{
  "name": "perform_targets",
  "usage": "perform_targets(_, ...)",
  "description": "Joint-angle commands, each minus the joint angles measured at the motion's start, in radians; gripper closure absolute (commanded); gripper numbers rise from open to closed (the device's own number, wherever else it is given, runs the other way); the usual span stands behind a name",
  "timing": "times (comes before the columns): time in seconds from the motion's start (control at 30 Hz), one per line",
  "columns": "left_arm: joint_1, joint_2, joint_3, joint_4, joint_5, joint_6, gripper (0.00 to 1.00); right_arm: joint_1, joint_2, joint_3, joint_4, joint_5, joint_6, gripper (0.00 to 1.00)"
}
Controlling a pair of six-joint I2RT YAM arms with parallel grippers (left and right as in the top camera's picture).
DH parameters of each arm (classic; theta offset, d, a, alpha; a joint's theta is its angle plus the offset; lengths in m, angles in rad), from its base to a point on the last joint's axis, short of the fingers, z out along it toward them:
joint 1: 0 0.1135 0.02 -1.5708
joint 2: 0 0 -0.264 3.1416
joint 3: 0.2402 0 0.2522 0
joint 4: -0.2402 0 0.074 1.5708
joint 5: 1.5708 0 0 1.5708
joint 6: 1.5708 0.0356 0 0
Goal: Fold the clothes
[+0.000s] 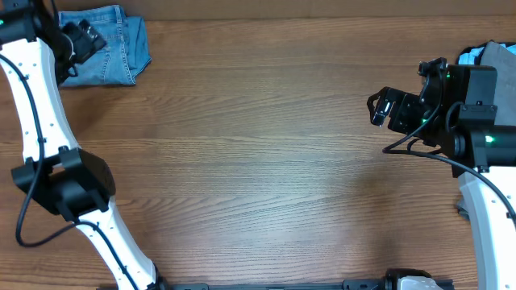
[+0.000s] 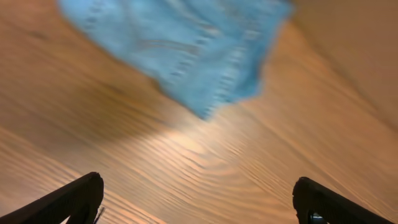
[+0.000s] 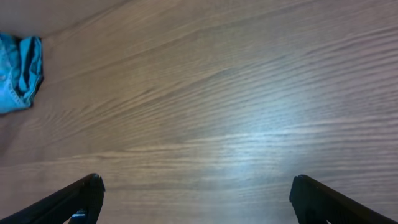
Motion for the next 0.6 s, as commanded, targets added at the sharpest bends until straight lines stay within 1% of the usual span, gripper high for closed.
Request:
perform_targets(0.0, -0.043, -0.1, 0.007, -0.01, 0.099, 0.028, 0.0, 0.001, -0.035, 0.051, -0.005, -0.065, -0.006, 0.0)
perform_targets(0.13, -0.103, -0.206, 0.007, -0.045, 0.042, 0.031, 0.0, 0.001, -0.103, 0.051, -0.005, -0.084, -0.007, 0.0)
perform_targets(0.23, -0.182, -0.265, 0.007, -0.06, -0.009, 0.031, 0.0, 0.003, -0.15, 0.051, -0.02, -0.083, -0.007, 0.0)
perform_targets(0.27, -0.207, -0.275, 0.006, -0.06, -0.02, 0.031, 0.0, 0.004, -0.164, 0.05, -0.033, -0.083, -0.007, 0.02)
perform_targets(0.37, -0.311, -0.285, 0.005, -0.056, -0.085, 0.026, 0.0, 0.004, -0.201, 0.034, -0.09, -0.08, -0.042, 0.11)
perform_targets(0.47, -0.415, -0.283, -0.024, -0.038, -0.124, 0.023, 0.0, 0.004, -0.237, -0.005, -0.117, -0.052, -0.041, 0.11)
perform_targets(0.57, -0.521, -0.283, -0.093, 0.002, -0.152, 0.023, 0.0, 0.004, -0.279, -0.051, -0.114, -0.049, -0.041, 0.11)
